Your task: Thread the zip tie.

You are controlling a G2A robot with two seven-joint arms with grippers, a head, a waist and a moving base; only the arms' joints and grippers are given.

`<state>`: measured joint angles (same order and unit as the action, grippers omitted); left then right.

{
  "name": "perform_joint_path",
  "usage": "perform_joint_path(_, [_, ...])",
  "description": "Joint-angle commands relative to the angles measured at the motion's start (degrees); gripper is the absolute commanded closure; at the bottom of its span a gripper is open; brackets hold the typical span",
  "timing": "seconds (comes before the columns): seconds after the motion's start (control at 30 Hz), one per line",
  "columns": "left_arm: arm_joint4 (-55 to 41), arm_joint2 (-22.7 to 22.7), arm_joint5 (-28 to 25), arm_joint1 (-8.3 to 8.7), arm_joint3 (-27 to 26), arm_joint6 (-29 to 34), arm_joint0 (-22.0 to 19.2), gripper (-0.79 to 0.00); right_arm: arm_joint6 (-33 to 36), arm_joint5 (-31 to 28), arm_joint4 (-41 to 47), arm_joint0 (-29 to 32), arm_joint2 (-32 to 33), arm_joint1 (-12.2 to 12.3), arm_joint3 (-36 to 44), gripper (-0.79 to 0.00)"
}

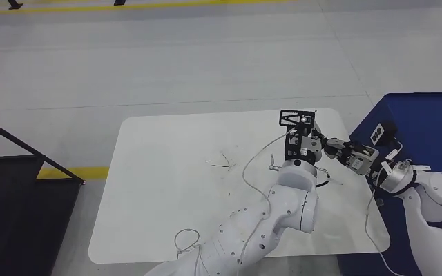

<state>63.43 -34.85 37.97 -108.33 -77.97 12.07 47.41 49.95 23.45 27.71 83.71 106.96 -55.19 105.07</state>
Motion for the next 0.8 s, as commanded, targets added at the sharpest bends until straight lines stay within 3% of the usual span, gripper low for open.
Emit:
perform_joint_path(0.0, [0.31, -0.31, -0.18, -0.22, -0.12, -0.44, 0.4, 0.0, 0.0, 0.0, 0.0, 0.0, 0.0, 0.0, 0.0, 0.0])
perform_joint_path(0.33, [-0.03, -2.57, -2.87, -0.34, -1.42, -2.05, 2.89, 0.0, 0.0, 0.0, 0.0, 0.0, 0.0, 0.0, 0.0, 0.0])
perform_joint_path(0.77, [0.85, -3.14, -2.54, -0.01, -2.48, -1.49, 3.98, 0.0, 0.0, 0.0, 0.0, 0.0, 0.0, 0.0, 0.0, 0.0])
